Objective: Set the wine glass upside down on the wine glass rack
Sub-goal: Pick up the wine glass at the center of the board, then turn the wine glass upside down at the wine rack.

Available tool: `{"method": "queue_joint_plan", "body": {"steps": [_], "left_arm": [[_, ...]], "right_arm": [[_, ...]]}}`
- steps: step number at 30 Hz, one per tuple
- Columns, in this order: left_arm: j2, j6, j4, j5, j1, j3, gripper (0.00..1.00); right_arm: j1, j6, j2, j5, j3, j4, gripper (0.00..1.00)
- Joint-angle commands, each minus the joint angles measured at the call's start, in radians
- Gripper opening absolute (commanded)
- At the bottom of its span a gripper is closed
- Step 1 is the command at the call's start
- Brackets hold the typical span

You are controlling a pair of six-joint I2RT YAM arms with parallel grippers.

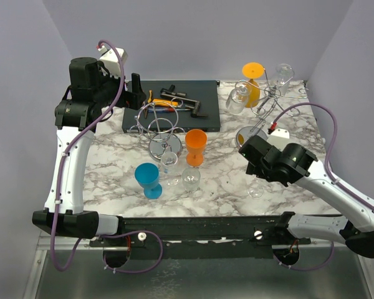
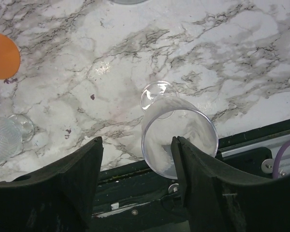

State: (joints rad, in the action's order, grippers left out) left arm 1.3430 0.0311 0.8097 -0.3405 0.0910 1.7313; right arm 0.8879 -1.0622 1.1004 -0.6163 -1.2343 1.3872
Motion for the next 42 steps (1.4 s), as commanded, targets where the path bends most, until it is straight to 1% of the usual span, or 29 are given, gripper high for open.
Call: {"method": "queue_joint_plan", "body": {"steps": [1,5,8,11,13,15,16,17,19,20,23,24,26,28,31,35,39,42], "left_arm": [[-0.022,-0.002,-0.012,0.005,-0.007,-0.009,0.99],[-0.026,-0.002,-0.014,-0.001,-0.006,-0.014,0.99],[-0.029,-0.003,-0.014,-0.008,-0.007,-0.021,0.99],[-0.032,-0.002,-0.015,-0.014,-0.007,-0.025,0.99],[-0.034,-0.001,-0.015,-0.020,-0.006,-0.027,0.99],[-0.036,-0.002,-0.015,-0.026,-0.007,-0.030,0.99],[-0.038,-0.004,-0.015,-0.032,-0.007,-0.031,0.99],[-0.039,-0.009,-0.015,-0.042,-0.007,-0.034,0.99],[-0.044,-0.013,-0.014,-0.064,-0.007,-0.042,0.99],[-0.046,-0.016,-0.011,-0.074,-0.006,-0.048,0.97],[-0.051,-0.005,0.007,-0.137,-0.007,-0.054,0.91],[-0.055,-0.004,0.012,-0.163,-0.006,-0.058,0.90],[-0.064,-0.007,0.017,-0.208,-0.007,-0.068,0.89],[-0.076,-0.013,0.024,-0.244,-0.006,-0.074,0.89],[-0.094,-0.022,0.030,-0.280,-0.007,-0.093,0.90],[-0.133,-0.002,0.039,-0.305,-0.007,-0.132,0.92],[-0.159,0.007,0.049,-0.346,-0.006,-0.163,0.94],[-0.165,-0.001,0.049,-0.415,-0.005,-0.183,0.96]], "right_arm": [[-0.012,0.016,0.016,-0.042,0.035,-0.053,0.65],[-0.022,0.050,0.033,-0.031,0.058,-0.121,0.60],[-0.030,0.077,0.058,-0.028,0.058,-0.154,0.51],[-0.035,0.098,0.085,-0.027,0.044,-0.171,0.37],[-0.039,0.114,0.100,-0.031,0.027,-0.175,0.25],[-0.041,0.136,0.114,-0.034,0.001,-0.176,0.11],[-0.043,0.145,0.120,-0.036,-0.026,-0.169,0.02],[-0.043,0.153,0.124,-0.035,-0.057,-0.163,0.01],[-0.043,0.198,0.119,-0.015,-0.122,-0.174,0.01],[-0.043,0.229,0.109,0.003,-0.151,-0.201,0.01],[-0.042,0.402,0.064,0.144,-0.232,-0.360,0.01],[-0.043,0.442,0.056,0.209,-0.264,-0.404,0.01],[-0.043,0.492,0.074,0.281,-0.346,-0.450,0.01],[-0.043,0.533,0.127,0.324,-0.450,-0.455,0.00],[-0.043,0.568,0.232,0.357,-0.633,-0.402,0.01],[-0.043,0.604,0.321,0.411,-0.840,-0.353,0.01],[-0.043,0.623,0.354,0.449,-0.956,-0.352,0.01],[-0.043,0.625,0.332,0.502,-0.922,-0.457,0.01]]}}
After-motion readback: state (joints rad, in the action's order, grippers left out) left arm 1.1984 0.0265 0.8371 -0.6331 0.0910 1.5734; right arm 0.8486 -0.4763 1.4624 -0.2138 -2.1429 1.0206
